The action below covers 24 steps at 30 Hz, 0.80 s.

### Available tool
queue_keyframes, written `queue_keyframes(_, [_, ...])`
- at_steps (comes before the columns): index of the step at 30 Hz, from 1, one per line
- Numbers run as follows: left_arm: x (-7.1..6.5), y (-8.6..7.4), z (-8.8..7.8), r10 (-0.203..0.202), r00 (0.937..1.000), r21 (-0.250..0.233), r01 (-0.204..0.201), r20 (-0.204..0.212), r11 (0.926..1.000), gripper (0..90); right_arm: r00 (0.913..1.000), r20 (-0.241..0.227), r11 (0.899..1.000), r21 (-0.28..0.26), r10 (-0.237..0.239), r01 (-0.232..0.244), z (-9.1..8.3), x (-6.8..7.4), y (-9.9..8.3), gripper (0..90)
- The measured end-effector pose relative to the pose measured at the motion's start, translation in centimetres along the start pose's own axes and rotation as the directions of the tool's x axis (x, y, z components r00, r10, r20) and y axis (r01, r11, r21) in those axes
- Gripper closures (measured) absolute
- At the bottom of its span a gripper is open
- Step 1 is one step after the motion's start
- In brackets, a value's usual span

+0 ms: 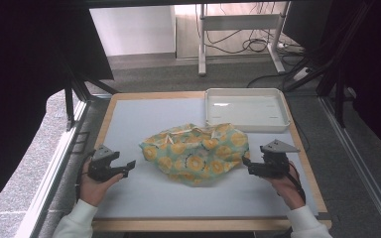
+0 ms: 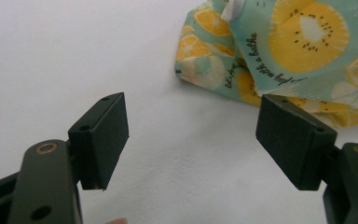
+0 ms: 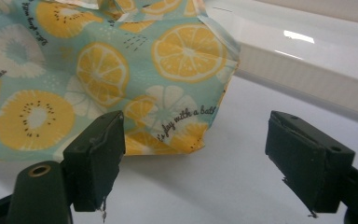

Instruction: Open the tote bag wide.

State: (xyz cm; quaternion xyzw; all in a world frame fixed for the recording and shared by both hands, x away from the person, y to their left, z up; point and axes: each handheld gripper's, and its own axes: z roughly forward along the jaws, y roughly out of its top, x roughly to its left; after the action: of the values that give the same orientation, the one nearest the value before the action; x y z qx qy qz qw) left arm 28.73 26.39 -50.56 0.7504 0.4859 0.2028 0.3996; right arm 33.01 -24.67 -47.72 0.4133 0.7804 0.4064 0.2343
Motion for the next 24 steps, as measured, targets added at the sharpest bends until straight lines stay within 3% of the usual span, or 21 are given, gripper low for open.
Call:
queue_keyframes(8, [-0.5, 1.0, -0.8, -0.001, 0.9998, -0.035, 0.002, 0.017, 0.9994, 26.8, 0.9999, -0.013, 1.000, 0.001, -0.004, 0.004, 0.1, 0.1, 0.0, 21.7])
queue_keyframes(14, [-0.7, 2.6, -1.3, 0.001, 0.9997, -0.058, 0.000, 0.024, 0.9983, 27.9, 0.9998, -0.022, 1.000, -0.015, 0.004, -0.004, -0.2, 0.1, 0.2, 21.9])
queue_keyframes(24, [-1.7, 5.6, -0.7, 0.020, 0.9983, -0.068, -0.017, 0.054, 0.9975, 30.3, 0.9996, -0.028, 1.000, -0.014, 0.010, -0.010, -0.2, 0.2, 0.3, 22.0])
